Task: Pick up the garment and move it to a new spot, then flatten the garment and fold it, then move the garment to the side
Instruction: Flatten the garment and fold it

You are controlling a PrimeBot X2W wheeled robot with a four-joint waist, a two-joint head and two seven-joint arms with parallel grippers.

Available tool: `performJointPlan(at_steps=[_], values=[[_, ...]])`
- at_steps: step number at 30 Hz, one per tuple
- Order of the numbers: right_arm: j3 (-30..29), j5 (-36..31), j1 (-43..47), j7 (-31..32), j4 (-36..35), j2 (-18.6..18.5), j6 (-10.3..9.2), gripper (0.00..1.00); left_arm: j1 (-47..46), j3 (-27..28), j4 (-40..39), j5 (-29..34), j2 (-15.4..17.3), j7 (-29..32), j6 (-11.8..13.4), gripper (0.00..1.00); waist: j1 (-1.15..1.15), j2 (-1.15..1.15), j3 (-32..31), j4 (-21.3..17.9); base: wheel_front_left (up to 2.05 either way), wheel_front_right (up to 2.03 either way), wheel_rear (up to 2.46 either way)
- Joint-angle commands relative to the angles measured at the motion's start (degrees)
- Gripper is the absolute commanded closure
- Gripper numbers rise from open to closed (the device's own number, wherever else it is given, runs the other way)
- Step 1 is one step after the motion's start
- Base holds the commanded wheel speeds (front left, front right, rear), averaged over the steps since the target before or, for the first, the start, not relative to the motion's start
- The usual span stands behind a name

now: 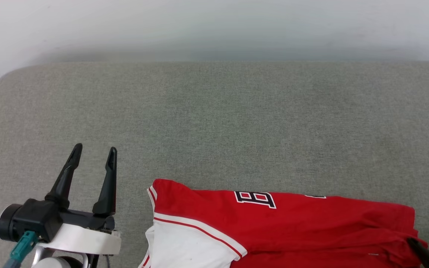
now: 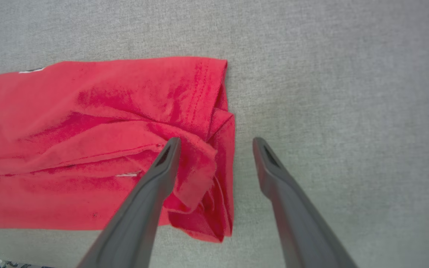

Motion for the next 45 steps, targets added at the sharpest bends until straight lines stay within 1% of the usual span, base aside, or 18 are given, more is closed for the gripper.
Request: performJointPlan(at_steps=[1,4,8,9,13,17,18,19,20,22,26,32,33,34,36,40,43,45], values=[[-0.57,-0.41,-1.29,-0.99,1.99,1.39,-0.02,0.0,0.98,1.72,-0.47,3.19,-2.0,-0.35,-1.24,0.0,0.0,0.0,0.43,0.29,0.0,0.0,0.0],[-1.49,-0.38,-2.15,-2.42,5.79,3.48,-0.01,0.0,1.65,5.18,-1.05,8.06,-5.87,-0.34,-3.31,0.0,0.0,0.0,0.87,0.6,0.0,0.0,0.0],[-2.0,-0.06,-3.51,-4.3,10.52,5.43,-0.02,0.0,2.66,9.32,-0.88,11.69,-9.84,-0.31,-6.95,0.0,0.0,0.0,1.49,0.81,0.0,0.0,0.0],[-1.34,0.15,-3.99,-5.21,13.57,6.5,-0.02,0.0,2.89,11.49,-0.29,13.73,-11.94,-0.31,-9.92,0.0,0.0,0.0,1.86,0.91,0.0,0.0,0.0],[0.53,0.97,-4.61,-6.59,16.95,7.26,-0.01,0.0,2.92,14.19,0.37,15.54,-14.51,-0.32,-12.85,0.0,0.0,0.0,2.27,1.04,0.0,0.0,0.0],[4.13,2.3,-4.59,-6.29,19.21,7.56,0.13,0.0,2.77,15.99,1.1,16.9,-16.29,-0.31,-14.85,0.0,0.0,0.0,2.34,1.09,0.0,0.0,0.0],[5.2,2.79,-4.44,-6.13,19.52,7.58,0.23,0.33,2.71,16.34,1.28,17.22,-16.59,-0.31,-15.16,0.0,0.0,0.0,2.29,1.08,0.0,0.0,0.0],[6.29,3.29,-4.34,-6.11,19.61,7.66,0.33,0.64,2.65,16.61,1.43,17.39,-16.95,-0.31,-15.5,0.0,0.0,0.0,2.18,1.06,0.0,0.0,0.0],[7.45,3.63,-4.24,-6.37,19.44,7.48,0.34,1.0,2.64,16.85,1.57,17.64,-17.32,-0.32,-15.78,0.0,0.0,0.0,2.05,1.03,0.0,0.0,0.0],[8.85,3.95,-3.92,-7.34,18.98,6.54,0.34,1.0,2.74,17.34,1.94,18.0,-17.84,-0.31,-16.12,0.0,0.0,0.0,1.76,0.94,0.0,0.0,0.0],[7.99,3.46,-3.87,-9.76,18.4,3.57,0.04,1.0,3.43,17.91,2.48,18.51,-18.42,-0.31,-16.62,0.0,0.0,0.0,0.86,0.6,0.0,0.0,0.0],[4.24,2.83,-3.98,-11.5,17.4,-0.96,-0.06,1.0,3.78,18.45,2.56,18.59,-18.86,-0.31,-16.88,0.0,0.0,0.0,-0.05,0.17,0.0,0.0,0.0],[4.24,2.83,-3.98,-11.5,17.4,-0.96,-0.06,1.0,3.78,18.45,2.56,18.59,-18.86,-0.31,-16.88,0.0,0.0,0.0,-0.05,0.17,0.0,0.0,0.0],[2.17,2.1,-4.22,-11.74,17.26,-2.46,-0.06,1.0,3.99,18.57,2.55,18.59,-18.87,-0.31,-16.94,0.0,0.0,0.0,-0.2,-0.01,0.0,0.0,0.0],[0.41,1.42,-4.53,-11.94,17.44,-3.83,-0.05,1.0,4.03,18.38,2.45,18.43,-18.76,-0.32,-16.95,0.0,0.0,0.0,-0.27,-0.2,0.0,0.0,0.0],[-2.26,0.63,-5.35,-11.87,18.17,-5.81,-0.04,1.0,4.09,18.02,2.41,18.09,-18.46,-0.32,-16.94,0.0,0.0,0.0,-0.5,-0.71,0.0,0.0,0.0],[-1.98,0.99,-5.44,-11.38,17.48,-5.82,-0.04,1.0,4.07,17.9,2.5,18.0,-18.33,-0.32,-16.94,0.0,0.0,0.0,-0.75,-1.01,0.0,0.0,0.0],[-1.14,1.91,-5.24,-10.6,15.76,-5.39,-0.03,1.0,4.09,18.01,2.58,17.8,-18.37,-0.32,-16.95,0.0,0.0,0.0,-1.07,-1.29,0.0,0.0,0.0]])
